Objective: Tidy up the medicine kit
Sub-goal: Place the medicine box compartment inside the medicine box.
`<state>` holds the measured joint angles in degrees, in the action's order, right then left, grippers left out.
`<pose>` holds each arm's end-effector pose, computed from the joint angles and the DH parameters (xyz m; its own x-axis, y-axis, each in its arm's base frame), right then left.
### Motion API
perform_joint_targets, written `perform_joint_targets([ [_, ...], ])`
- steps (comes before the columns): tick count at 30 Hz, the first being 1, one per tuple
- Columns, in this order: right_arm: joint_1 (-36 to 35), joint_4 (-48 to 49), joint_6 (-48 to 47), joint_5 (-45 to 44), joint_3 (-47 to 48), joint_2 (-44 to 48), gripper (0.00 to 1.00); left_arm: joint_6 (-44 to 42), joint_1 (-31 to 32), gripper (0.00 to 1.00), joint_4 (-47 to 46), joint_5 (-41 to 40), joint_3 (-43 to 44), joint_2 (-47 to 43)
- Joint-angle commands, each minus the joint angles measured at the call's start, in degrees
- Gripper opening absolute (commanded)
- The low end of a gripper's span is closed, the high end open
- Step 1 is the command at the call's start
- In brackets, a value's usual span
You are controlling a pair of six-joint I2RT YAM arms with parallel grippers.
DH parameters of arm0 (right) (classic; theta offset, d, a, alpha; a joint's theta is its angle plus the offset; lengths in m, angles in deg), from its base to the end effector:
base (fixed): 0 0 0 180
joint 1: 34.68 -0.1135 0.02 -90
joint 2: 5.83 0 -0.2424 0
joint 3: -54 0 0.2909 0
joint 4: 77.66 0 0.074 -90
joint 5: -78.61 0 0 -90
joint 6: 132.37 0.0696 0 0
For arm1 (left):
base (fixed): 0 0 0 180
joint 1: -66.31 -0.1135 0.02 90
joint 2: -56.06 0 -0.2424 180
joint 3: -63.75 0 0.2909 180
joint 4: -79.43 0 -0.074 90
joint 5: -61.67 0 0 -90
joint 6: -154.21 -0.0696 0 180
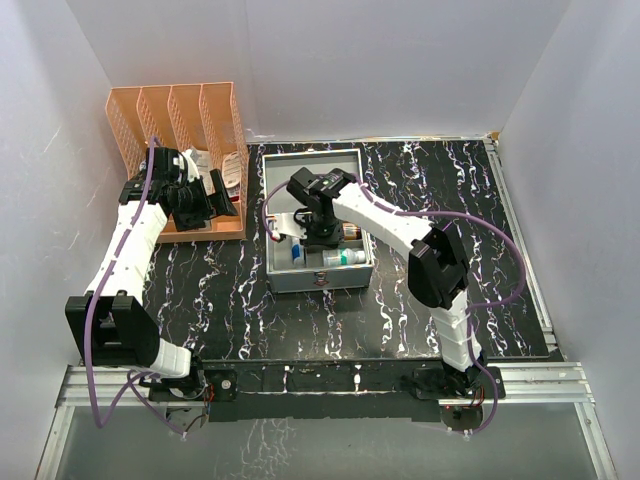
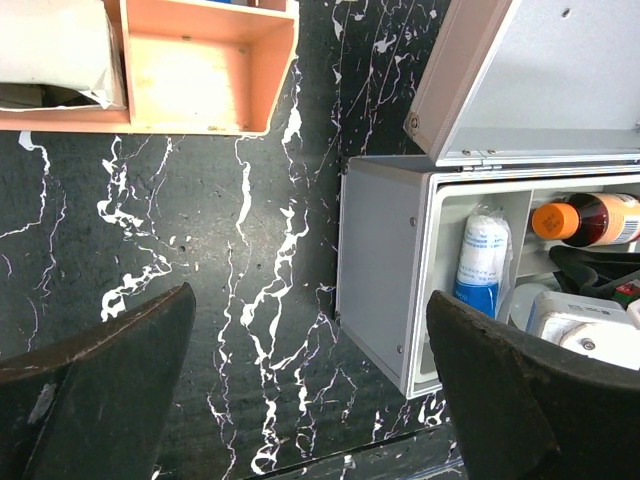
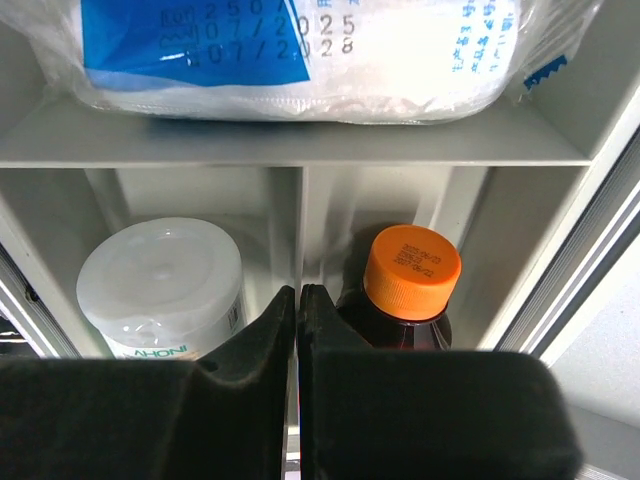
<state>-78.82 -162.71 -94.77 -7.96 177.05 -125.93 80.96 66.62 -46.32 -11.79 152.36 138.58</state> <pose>0.3213 0.3176 0.1961 0.1217 -0.9839 -0.1308 -0.9909 -0.1129 -0.0727 0.3715 -0.0218 0.2799 -0.7696 -0.2721 -0.5776 -0.0279 0.9181 -0.3953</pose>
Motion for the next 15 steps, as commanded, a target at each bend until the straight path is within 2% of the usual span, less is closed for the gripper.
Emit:
perform_joint_targets([
  [1,-0.4,3.3,-2.7,2.3,-1.7,3.6,0.0,0.7,-0.3,0.99,-0.1,1.7,-0.8,-3.1],
  [7,-0.3,7.5,-2.5,1.9,-4.7,6.4,0.13,0.8,-0.3,0.99,0.2,1.7,-1.0,-3.4],
  [15,-0.2,11.4,-2.5,3.3,-5.9,10.7,0.15,0.6,-0.3,0.99,0.1,1.7,-1.1,-3.4],
])
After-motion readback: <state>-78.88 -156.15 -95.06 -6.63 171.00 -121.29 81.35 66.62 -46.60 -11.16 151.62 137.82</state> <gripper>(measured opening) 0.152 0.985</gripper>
